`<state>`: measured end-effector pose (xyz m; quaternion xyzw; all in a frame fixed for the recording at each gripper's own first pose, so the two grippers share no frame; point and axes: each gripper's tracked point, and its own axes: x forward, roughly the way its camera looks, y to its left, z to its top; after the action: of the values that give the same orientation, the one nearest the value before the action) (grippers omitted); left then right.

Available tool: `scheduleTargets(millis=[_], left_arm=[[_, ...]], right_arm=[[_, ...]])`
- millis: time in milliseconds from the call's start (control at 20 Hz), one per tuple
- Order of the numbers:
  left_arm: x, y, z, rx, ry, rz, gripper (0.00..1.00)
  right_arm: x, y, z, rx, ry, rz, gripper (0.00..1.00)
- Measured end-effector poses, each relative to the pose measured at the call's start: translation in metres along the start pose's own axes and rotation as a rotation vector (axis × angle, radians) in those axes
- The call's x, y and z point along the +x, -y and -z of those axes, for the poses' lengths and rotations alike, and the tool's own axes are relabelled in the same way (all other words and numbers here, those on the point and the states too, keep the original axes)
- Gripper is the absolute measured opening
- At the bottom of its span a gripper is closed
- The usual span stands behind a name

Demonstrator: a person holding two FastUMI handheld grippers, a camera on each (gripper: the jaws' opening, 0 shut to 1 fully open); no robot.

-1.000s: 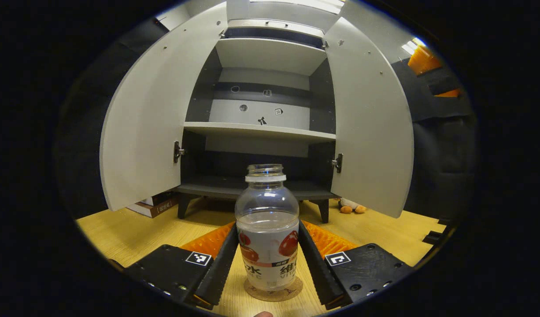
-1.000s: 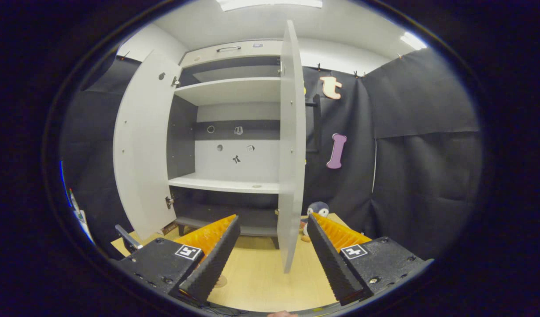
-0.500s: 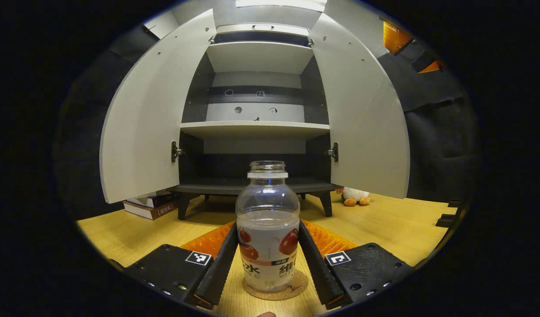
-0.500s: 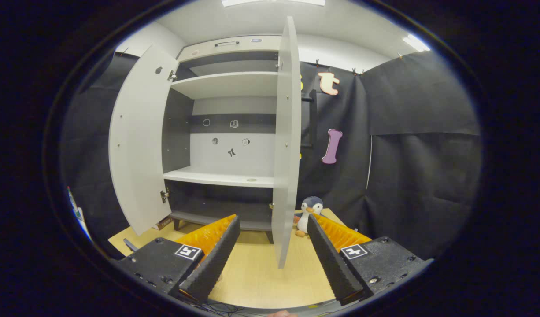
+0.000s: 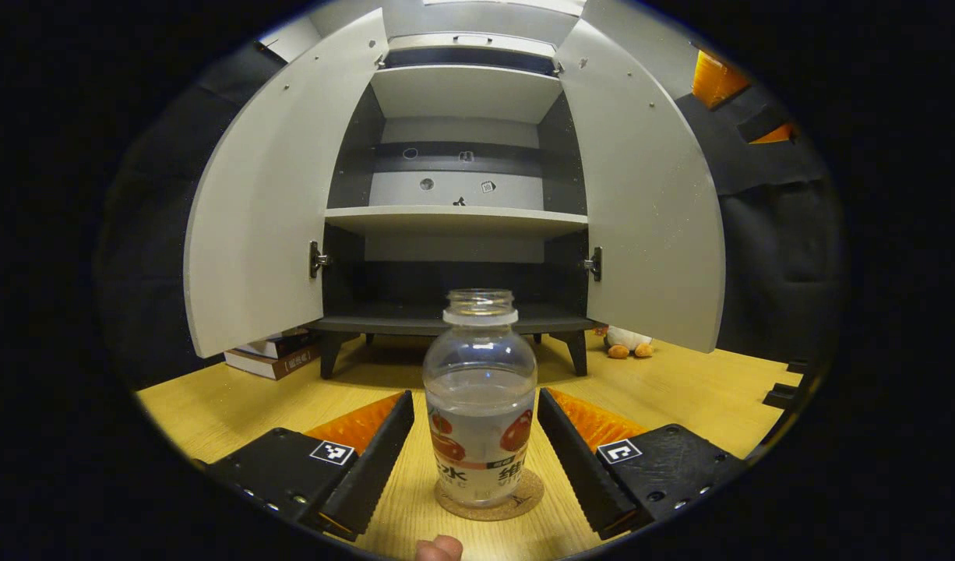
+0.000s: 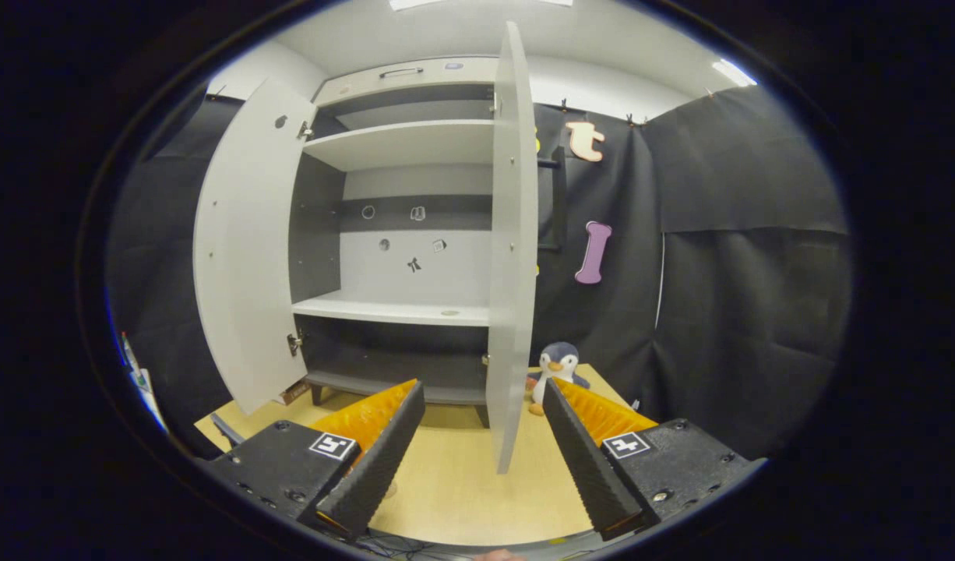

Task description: Grasp the bottle in the cabinet with the left hand and place it on the coaster, then close the right door with the right hand and the left door with the left hand.

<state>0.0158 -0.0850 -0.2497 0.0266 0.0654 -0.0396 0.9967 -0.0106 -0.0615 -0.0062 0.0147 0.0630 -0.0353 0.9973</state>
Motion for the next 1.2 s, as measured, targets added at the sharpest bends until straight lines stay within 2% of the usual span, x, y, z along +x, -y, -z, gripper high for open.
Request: scheduleTargets(millis=[400,650,900,1200], left_arm=[[-0.018,-0.010,-0.082,-0.043,0.099,0.012,0.96],[-0.024,-0.014,-0.166,-0.063,0.150,0.050,0.95],[-0.033,-0.037,-0.217,-0.035,0.134,0.005,0.95],[-0.050,-0.051,-0.231,-0.029,0.115,-0.028,0.95]], right_arm=[[-0.006,0.003,-0.005,-0.001,0.049,-0.016,1.00],[-0.009,0.009,-0.042,0.021,0.172,-0.035,0.99],[-0.004,0.045,-0.079,0.020,0.287,-0.002,1.00],[0.018,0.101,-0.137,0.006,0.381,0.099,0.98]])
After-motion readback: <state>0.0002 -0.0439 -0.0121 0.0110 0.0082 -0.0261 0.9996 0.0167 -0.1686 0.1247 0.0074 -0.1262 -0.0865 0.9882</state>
